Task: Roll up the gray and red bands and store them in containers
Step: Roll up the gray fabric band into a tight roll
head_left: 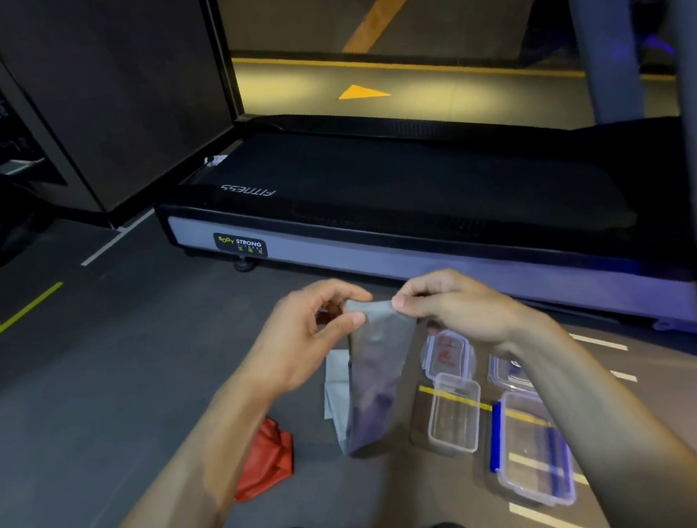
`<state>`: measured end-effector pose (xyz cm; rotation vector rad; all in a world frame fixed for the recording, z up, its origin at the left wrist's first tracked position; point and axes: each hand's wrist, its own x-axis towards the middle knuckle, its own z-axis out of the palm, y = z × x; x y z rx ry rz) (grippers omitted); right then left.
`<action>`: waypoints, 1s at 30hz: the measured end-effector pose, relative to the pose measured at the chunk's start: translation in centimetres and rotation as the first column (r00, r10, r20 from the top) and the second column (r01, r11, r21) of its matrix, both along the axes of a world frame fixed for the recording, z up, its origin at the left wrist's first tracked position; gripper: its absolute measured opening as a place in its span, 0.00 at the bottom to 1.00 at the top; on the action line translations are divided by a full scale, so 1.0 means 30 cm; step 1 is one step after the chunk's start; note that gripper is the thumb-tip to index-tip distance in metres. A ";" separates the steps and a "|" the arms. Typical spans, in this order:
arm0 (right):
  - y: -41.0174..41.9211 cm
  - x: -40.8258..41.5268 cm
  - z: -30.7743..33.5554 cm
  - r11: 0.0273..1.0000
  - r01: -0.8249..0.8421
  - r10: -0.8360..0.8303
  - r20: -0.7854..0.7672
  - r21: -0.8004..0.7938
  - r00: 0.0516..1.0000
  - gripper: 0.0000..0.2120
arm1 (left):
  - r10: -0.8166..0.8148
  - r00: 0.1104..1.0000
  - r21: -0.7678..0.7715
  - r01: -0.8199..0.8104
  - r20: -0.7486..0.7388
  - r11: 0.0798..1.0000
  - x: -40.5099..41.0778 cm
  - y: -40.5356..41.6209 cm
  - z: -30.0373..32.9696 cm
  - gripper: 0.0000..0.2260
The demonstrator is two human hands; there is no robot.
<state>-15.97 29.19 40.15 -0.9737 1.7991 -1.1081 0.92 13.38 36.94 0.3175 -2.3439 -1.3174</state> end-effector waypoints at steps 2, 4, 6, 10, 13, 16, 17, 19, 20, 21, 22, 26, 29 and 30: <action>0.016 0.025 0.022 1.000 -0.009 0.009 0.044 0.008 0.999 0.06 | 0.042 0.999 -0.144 -0.045 -0.021 0.989 0.024 0.012 0.014 0.08; 0.030 0.040 0.040 1.000 -0.011 0.011 0.074 0.007 0.997 0.06 | 0.071 0.996 -0.255 -0.084 -0.058 0.963 0.044 0.027 0.029 0.07; 0.042 0.050 0.053 1.000 -0.008 0.009 0.108 -0.006 0.994 0.07 | 0.082 0.992 -0.336 -0.109 -0.093 0.936 0.062 0.036 0.043 0.06; 0.077 0.086 0.067 0.999 -0.010 0.013 0.093 -0.032 0.996 0.08 | 0.048 0.990 -0.337 -0.091 -0.135 0.937 0.099 0.066 0.069 0.06; 0.103 0.123 0.076 0.997 -0.061 0.057 -0.063 -0.050 0.996 0.07 | 0.039 0.994 -0.323 -0.071 -0.106 0.944 0.122 0.091 0.084 0.04; 0.117 0.161 0.077 0.986 -0.122 0.081 -0.308 -0.118 0.948 0.05 | 0.058 0.996 -0.310 -0.077 -0.071 0.947 0.138 0.104 0.100 0.04; 0.121 0.174 0.077 0.981 -0.130 0.074 -0.347 -0.141 0.935 0.04 | 0.056 0.997 -0.302 -0.071 -0.059 0.951 0.142 0.107 0.104 0.04; 0.129 0.189 0.080 0.979 -0.128 0.053 -0.406 -0.160 0.912 0.07 | 0.047 0.998 -0.295 -0.055 -0.034 0.954 0.147 0.114 0.106 0.04; 0.130 0.189 0.080 0.981 -0.122 0.040 -0.451 -0.154 0.892 0.07 | 0.043 0.999 -0.288 -0.047 -0.023 0.956 0.149 0.117 0.104 0.04; 0.130 0.187 0.077 0.983 -0.115 0.027 -0.506 -0.144 0.862 0.07 | 0.038 0.999 -0.272 -0.040 -0.011 0.961 0.153 0.119 0.101 0.04; 0.129 0.184 0.072 0.985 -0.113 0.020 -0.558 -0.132 0.830 0.07 | 0.030 1.000 -0.247 -0.030 -0.002 0.968 0.156 0.121 0.098 0.04; 0.113 0.184 0.061 0.987 -0.104 0.005 -0.616 -0.126 0.787 0.10 | 0.007 1.000 -0.104 -0.006 0.003 0.995 0.158 0.105 0.083 0.05; 0.095 0.180 0.065 0.977 -0.114 -0.008 -0.567 -0.180 0.824 0.06 | 0.022 0.998 0.057 -0.018 -0.063 0.998 0.148 0.094 0.075 0.07; 0.088 0.177 0.067 0.975 -0.116 -0.004 -0.537 -0.190 0.844 0.06 | 0.027 0.996 0.093 -0.019 -0.082 0.995 0.145 0.093 0.073 0.08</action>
